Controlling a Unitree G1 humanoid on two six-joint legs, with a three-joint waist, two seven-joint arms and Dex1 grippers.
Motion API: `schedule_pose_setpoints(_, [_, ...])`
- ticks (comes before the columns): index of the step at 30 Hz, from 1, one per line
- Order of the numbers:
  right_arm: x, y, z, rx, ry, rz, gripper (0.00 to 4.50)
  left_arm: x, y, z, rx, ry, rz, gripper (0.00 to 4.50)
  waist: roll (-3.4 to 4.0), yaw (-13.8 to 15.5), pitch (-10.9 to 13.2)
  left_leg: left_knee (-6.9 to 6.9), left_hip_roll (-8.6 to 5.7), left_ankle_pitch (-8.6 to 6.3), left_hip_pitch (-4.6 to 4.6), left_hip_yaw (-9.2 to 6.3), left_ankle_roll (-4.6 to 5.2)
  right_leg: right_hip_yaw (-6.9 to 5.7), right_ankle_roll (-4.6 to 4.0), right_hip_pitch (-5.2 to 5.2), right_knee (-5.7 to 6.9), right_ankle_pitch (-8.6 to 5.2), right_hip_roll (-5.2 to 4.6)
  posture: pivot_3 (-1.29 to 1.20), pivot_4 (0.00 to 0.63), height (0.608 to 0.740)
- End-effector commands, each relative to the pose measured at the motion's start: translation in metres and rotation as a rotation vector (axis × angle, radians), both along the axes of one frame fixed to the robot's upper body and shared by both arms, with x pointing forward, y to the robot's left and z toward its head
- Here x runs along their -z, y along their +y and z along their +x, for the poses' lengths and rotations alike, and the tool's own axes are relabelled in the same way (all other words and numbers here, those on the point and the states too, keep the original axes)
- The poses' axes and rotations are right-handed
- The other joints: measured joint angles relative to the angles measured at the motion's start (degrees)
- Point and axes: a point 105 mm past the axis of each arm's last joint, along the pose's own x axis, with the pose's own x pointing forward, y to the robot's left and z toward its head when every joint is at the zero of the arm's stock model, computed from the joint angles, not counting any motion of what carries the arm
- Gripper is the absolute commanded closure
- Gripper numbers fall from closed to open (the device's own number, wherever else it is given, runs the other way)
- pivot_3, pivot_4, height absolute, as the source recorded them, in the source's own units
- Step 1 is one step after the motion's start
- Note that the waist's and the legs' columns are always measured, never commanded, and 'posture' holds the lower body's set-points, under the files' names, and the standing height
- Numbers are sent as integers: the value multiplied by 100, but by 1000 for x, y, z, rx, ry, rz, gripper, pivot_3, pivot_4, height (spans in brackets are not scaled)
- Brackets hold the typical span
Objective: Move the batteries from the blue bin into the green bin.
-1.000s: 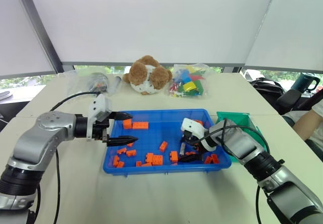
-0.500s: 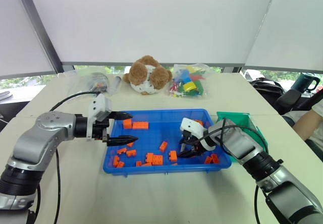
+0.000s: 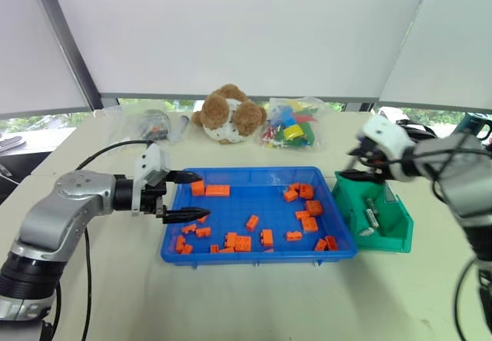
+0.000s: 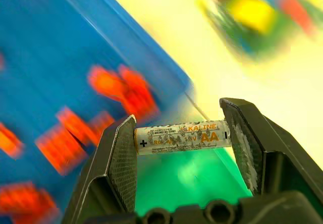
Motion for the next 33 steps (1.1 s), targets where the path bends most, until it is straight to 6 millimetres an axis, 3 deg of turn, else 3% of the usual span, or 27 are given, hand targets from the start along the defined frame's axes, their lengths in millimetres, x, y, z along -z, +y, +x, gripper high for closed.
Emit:
schedule_pose_setpoints(1, [-3, -13, -10, 27, -14, -1, 2302, -12, 0, -1, 13, -47, -7, 0, 1, -15, 0, 0, 0, 0, 2, 0, 0, 0, 0, 0, 2, 0, 0, 0, 150, 733])
schedule_pose_setpoints(5, [19, -19, -12, 49, 44, 21, 2302, -12, -3, 0, 28, -49, -9, 0, 2, -48, 1, 1, 0, 0, 2, 0, 0, 1, 0, 0, 5, 0, 1, 0, 150, 733])
schedule_pose_setpoints(9, [29, -26, -11, 80, 62, 41, 271, -13, -4, 2, 33, -52, -10, 0, 3, -71, 1, 2, 0, 0, 2, 0, 0, 0, 1, 1, 5, 0, 1, 0, 150, 733])
schedule_pose_setpoints(10, [29, -25, -12, 79, 62, 44, 42, -13, -4, 2, 33, -53, -10, 0, 3, -75, 1, 2, 0, 0, 2, 0, 0, 1, 1, 1, 5, 0, 1, 0, 150, 733])
schedule_pose_setpoints(16, [16, -19, -14, 44, 31, 70, 42, -13, -3, -1, 30, -49, -9, 0, 3, -110, 1, 1, 0, 0, 2, -1, 0, 1, 1, 1, 5, 0, 1, 0, 150, 733])
schedule_pose_setpoints(24, [-11, 43, -42, -268, 49, 204, 42, -19, 2, -2, 25, -41, -15, 0, 3, -112, 1, -1, 0, 0, 2, -4, -1, 0, 1, 1, 5, 0, 2, 0, 150, 733])
schedule_pose_setpoints(33, [3, 73, -73, -403, 156, 206, 42, -23, 9, -4, 4, -18, -12, 0, 2, -85, 1, 2, 0, 0, 1, -7, 0, -1, 0, 5, 5, 0, 0, 0, 150, 733])
